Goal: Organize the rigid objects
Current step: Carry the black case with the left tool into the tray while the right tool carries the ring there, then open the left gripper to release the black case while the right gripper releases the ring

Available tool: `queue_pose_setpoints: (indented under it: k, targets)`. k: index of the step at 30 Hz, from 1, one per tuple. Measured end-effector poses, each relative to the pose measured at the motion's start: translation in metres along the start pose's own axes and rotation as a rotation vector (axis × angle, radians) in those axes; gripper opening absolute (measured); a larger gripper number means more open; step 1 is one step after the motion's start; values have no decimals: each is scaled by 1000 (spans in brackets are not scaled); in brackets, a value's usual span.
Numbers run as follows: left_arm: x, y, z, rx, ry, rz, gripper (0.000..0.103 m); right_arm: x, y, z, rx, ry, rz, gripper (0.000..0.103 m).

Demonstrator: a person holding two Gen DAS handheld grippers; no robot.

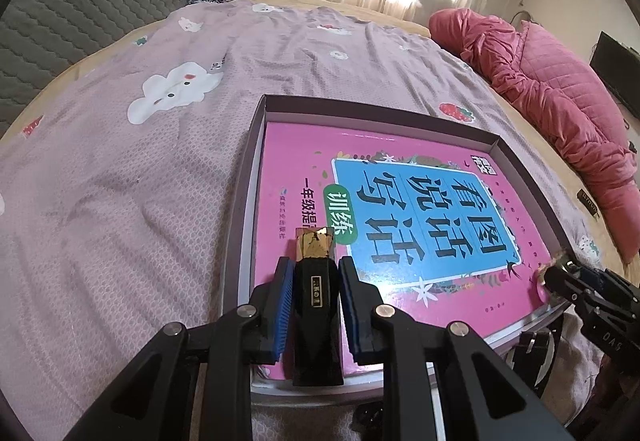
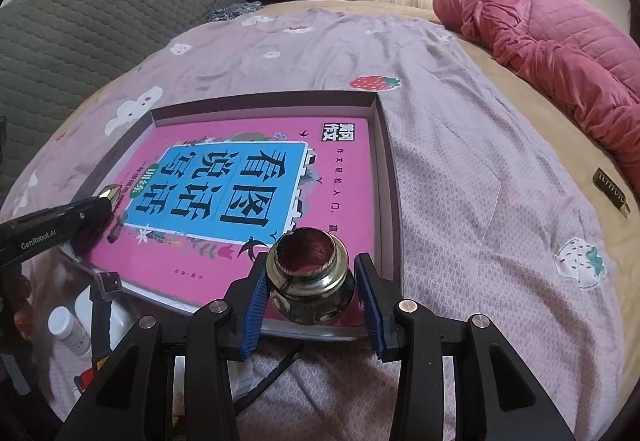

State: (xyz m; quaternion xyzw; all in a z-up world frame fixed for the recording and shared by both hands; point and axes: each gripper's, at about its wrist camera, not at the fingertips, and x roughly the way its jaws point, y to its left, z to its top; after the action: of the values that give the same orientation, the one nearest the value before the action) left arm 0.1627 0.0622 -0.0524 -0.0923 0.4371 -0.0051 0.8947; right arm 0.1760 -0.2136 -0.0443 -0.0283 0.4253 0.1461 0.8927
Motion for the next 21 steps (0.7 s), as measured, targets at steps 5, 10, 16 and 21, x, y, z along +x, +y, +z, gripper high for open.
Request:
queue_pose_setpoints:
  k: [5, 10, 16, 21]
  targets:
    - [-2, -1, -2, 7, -1, 3, 23, -6, -3, 1, 19, -20, 11, 43]
    - [-8, -1, -5, 7, -8, 4, 23, -7, -5, 1, 34, -23, 20, 43]
    - [-14, -2, -7, 3, -15, 10, 23, -11, -7, 2, 40, -37, 30, 44]
    - [-19, -6, -10, 21, -19, 17, 30, -12, -8, 1, 37, -36, 28, 44]
